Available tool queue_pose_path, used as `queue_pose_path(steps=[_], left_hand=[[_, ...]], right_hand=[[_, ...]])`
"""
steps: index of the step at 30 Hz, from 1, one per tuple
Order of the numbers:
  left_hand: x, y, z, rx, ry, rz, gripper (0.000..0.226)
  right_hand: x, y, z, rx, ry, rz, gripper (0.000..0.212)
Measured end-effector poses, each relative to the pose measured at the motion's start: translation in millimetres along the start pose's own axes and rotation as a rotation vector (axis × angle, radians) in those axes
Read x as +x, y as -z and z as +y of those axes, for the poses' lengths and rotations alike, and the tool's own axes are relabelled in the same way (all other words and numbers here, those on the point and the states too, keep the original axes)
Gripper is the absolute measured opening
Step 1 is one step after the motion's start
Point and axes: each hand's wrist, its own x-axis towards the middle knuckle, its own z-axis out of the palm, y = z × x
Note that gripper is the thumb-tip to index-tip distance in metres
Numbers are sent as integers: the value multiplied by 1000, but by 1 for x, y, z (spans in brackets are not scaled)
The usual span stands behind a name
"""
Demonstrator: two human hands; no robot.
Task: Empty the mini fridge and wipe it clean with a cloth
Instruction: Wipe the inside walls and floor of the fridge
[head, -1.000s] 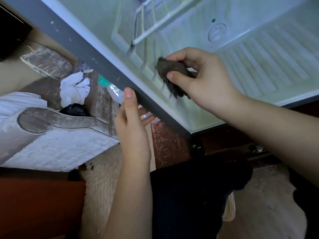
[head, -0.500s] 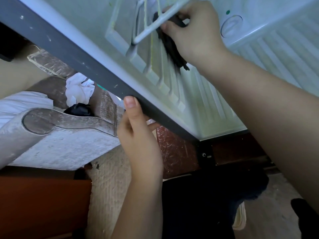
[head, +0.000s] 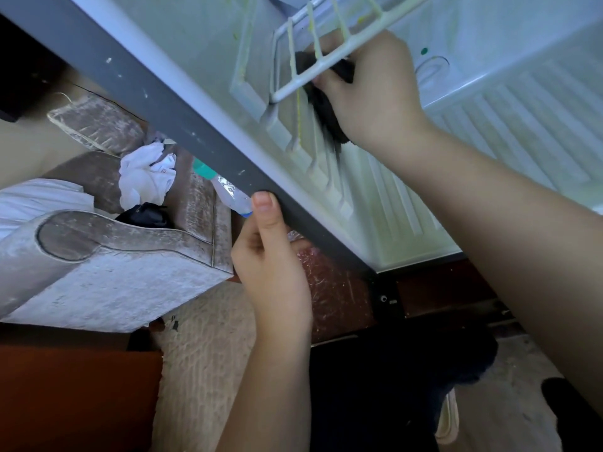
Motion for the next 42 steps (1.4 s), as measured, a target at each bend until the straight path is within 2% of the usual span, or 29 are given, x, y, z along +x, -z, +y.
queue_pose_path(steps=[2, 4, 9, 13, 17, 23, 25, 29, 32, 36, 37, 39, 42], left_hand=[[3, 1, -2, 7, -26, -33, 40], [6, 3, -3, 20, -42, -60, 41], [5, 4, -7, 34, -21, -38, 54], [2, 4, -2, 5, -12, -33, 46], [1, 4, -2, -33, 30, -49, 48], [7, 8, -9, -54, 53, -68, 55], [10, 9, -12, -40, 31, -68, 50], [16, 12, -18, -1, -25, -74, 54], [18, 12, -20, -15, -40, -77, 62], [14, 10, -14, -41, -8, -81, 52], [12, 10, -12, -44, 4, -80, 57], [9, 9, -9, -61, 33, -78, 67], [6, 8, -5, -82, 77, -76, 60]], right_hand=[[-1, 3, -3, -152, 98, -19, 21], [-5, 10, -7, -202, 182, -67, 16], [-39, 27, -22, -151, 316, -37, 17], [-68, 35, -28, -153, 443, -10, 16], [-84, 37, -23, -95, 498, 0, 14], [-61, 20, -2, 24, 291, 84, 15], [-52, 11, 1, 33, 223, 108, 16], [-35, 3, 0, -8, 177, 134, 18], [-39, 10, -7, -11, 217, 76, 19], [-66, 30, -23, 14, 300, -22, 16], [-73, 36, -25, 26, 311, -60, 16], [-84, 48, -30, 108, 270, -168, 18], [-89, 62, -40, 393, 81, -262, 20]])
